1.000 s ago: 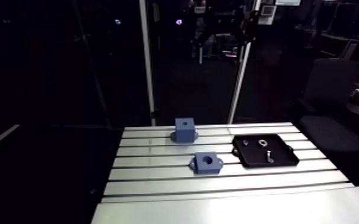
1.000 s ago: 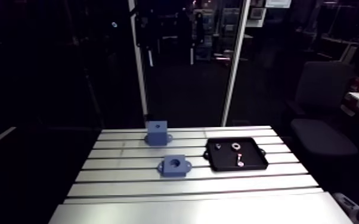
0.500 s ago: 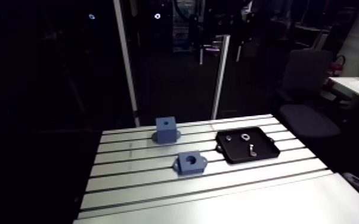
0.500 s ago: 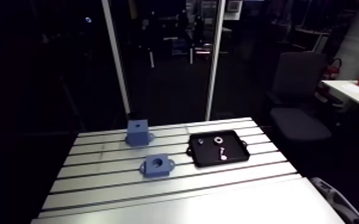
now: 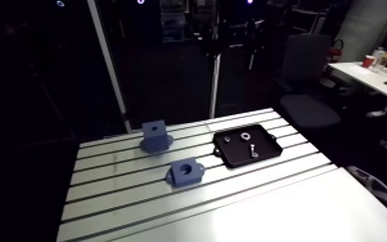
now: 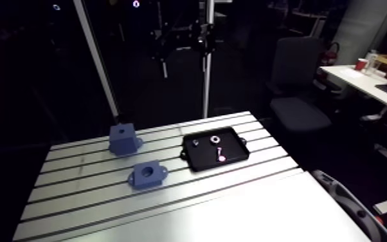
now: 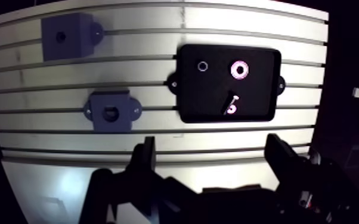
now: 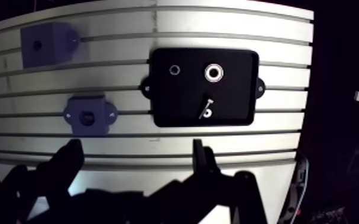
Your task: Pick up the bearing and press it into the housing until flush.
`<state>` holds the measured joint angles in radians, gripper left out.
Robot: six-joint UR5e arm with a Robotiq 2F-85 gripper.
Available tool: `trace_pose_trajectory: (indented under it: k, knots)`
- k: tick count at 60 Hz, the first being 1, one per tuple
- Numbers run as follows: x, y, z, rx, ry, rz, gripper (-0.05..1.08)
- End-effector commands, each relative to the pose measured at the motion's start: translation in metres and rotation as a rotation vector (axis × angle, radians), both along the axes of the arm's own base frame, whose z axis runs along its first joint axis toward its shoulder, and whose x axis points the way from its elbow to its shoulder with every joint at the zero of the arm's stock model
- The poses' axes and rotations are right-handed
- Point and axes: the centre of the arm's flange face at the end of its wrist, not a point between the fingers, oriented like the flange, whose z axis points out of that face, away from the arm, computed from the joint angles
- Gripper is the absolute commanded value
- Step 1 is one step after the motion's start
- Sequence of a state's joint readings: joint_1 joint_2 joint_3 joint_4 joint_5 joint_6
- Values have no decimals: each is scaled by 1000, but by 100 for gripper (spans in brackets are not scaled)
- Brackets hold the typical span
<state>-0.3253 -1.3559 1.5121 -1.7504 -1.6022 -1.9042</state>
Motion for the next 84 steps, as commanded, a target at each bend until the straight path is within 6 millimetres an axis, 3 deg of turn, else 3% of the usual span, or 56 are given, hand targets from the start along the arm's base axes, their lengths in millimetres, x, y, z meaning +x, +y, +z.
trace_pose_trajectory:
  k: [1,14,54,84]
  knots:
    - [-15,87,-91,-40,10,-54,1]
    - [-18,111,-127,-61,-31,-88,1]
    - [-23,127,-197,-62,-62,-106,1]
    - [-25,125,-208,-63,-70,-103,1]
